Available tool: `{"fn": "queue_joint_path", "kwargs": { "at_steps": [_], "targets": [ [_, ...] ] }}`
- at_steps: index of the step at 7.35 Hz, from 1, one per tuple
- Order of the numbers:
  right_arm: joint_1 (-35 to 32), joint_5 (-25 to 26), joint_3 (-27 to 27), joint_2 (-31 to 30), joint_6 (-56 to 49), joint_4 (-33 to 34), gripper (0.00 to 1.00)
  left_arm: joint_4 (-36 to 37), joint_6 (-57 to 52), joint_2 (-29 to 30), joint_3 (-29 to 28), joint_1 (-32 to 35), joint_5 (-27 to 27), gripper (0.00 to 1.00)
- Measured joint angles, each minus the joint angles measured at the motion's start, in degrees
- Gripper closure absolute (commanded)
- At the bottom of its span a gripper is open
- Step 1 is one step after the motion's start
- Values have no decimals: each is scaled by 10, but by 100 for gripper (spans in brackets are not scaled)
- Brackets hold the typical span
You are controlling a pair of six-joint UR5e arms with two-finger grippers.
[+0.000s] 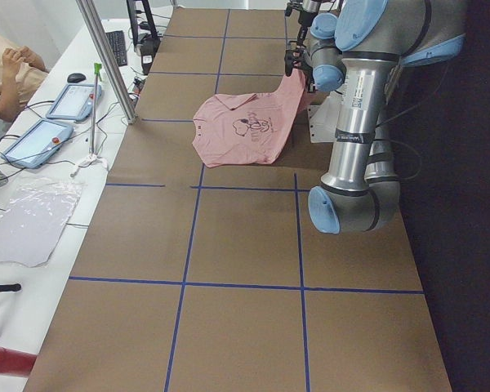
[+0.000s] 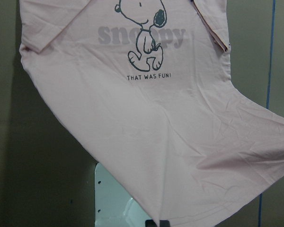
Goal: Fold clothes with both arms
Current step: 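Lift the hem with both grippers and fold it toward the collar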
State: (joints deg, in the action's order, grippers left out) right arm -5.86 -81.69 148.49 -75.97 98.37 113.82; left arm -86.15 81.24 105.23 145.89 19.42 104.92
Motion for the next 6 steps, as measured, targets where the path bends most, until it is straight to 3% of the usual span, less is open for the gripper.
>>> {"fn": "queue_joint_path", "kwargs": {
  "at_steps": [3, 6],
  "targets": [
    [-100, 0, -146, 110, -62, -6, 100, 0, -90, 61, -150, 116, 1, 100],
    [-183, -2, -258, 141, -114, -81, 100, -4, -132, 83, -217, 182, 0, 100]
  ]
}}
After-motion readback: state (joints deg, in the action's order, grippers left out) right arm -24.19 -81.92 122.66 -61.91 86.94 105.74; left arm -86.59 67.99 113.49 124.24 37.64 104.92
